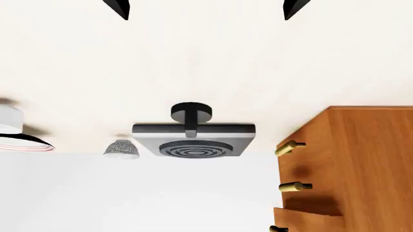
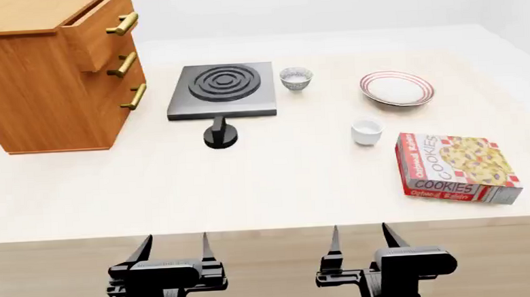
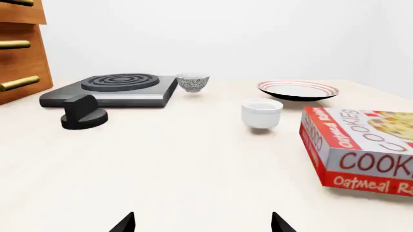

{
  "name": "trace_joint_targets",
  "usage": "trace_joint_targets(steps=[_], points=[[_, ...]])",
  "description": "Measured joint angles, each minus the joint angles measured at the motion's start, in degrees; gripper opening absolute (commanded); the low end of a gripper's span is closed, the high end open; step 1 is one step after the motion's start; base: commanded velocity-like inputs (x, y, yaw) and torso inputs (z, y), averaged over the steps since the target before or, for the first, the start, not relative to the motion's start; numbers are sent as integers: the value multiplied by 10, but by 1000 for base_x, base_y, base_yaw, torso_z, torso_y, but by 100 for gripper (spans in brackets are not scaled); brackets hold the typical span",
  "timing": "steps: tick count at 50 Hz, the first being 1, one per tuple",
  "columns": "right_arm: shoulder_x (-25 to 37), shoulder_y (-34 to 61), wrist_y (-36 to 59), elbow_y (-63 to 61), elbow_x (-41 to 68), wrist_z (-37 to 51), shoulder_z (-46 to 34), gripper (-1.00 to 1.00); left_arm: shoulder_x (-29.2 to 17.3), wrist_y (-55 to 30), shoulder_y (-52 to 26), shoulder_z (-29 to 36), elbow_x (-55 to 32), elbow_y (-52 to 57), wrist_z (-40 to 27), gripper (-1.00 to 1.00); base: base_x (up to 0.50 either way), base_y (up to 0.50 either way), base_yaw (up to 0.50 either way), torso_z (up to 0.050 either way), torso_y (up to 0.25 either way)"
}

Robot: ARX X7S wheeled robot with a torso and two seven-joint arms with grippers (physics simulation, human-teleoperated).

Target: Pick the akita bowl next to the cookies box and place it on the plate.

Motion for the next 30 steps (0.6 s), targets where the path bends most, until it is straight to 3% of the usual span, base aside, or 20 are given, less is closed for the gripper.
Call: trace_joint_targets(steps=[10, 30], points=[[11, -8, 21, -35, 10, 17, -13, 100, -11, -25, 6, 12, -16, 28, -12, 100, 0, 0, 0, 0, 0], [39, -64, 118, -300, 46, 49, -34, 100, -45, -118, 70, 35, -33, 271, -44, 100, 10, 0, 0, 0, 0]])
